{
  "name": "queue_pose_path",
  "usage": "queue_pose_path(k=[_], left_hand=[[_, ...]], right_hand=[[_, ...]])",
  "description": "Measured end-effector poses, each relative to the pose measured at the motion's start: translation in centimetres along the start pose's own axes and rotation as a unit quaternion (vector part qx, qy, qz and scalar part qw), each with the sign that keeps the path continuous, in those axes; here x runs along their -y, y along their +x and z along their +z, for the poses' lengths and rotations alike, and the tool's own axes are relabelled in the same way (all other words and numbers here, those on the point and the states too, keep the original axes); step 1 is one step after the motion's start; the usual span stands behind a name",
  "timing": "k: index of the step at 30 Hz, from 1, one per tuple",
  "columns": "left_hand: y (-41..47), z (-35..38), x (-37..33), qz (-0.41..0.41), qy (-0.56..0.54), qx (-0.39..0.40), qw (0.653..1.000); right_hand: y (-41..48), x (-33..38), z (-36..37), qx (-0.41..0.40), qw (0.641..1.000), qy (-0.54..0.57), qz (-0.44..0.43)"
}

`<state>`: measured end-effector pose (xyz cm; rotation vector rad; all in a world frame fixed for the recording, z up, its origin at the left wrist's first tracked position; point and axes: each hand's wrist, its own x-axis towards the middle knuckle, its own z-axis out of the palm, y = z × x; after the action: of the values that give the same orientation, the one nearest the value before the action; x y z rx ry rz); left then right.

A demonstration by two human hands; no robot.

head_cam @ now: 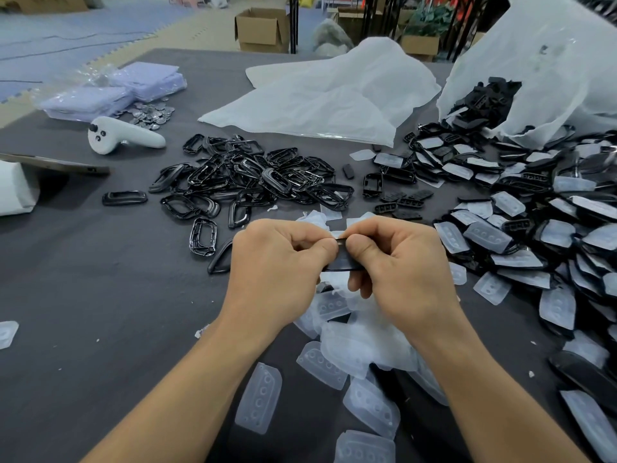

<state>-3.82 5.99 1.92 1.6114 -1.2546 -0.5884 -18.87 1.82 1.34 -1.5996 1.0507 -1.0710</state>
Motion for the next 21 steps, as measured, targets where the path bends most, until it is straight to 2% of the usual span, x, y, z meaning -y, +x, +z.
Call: queue_pose_path(k=[7, 13, 16, 21], left_hand=[[0.14, -0.04, -0.05, -0.004, -0.021, -0.005, 1.000], [0.46, -0.17, 0.27, -0.011, -0.046, -0.012, 0.999], [0.50, -0.08, 0.45, -0.011, -0.041, -0.004, 0.999], [0.69, -0.28, 0.80, -0.026, -0.036, 0.041, 0.998]], right_hand=[[-0.24, 0.01, -0.05, -0.011, 0.999, 0.030, 0.002], [0.04, 0.29, -0.12, 0.019, 0.997, 0.073, 0.020], [0.14, 0.08, -0.15, 0.017, 0.999, 0.046, 0.018], [0.26, -0.16, -0.26, 0.004, 0.998, 0.059, 0.021]])
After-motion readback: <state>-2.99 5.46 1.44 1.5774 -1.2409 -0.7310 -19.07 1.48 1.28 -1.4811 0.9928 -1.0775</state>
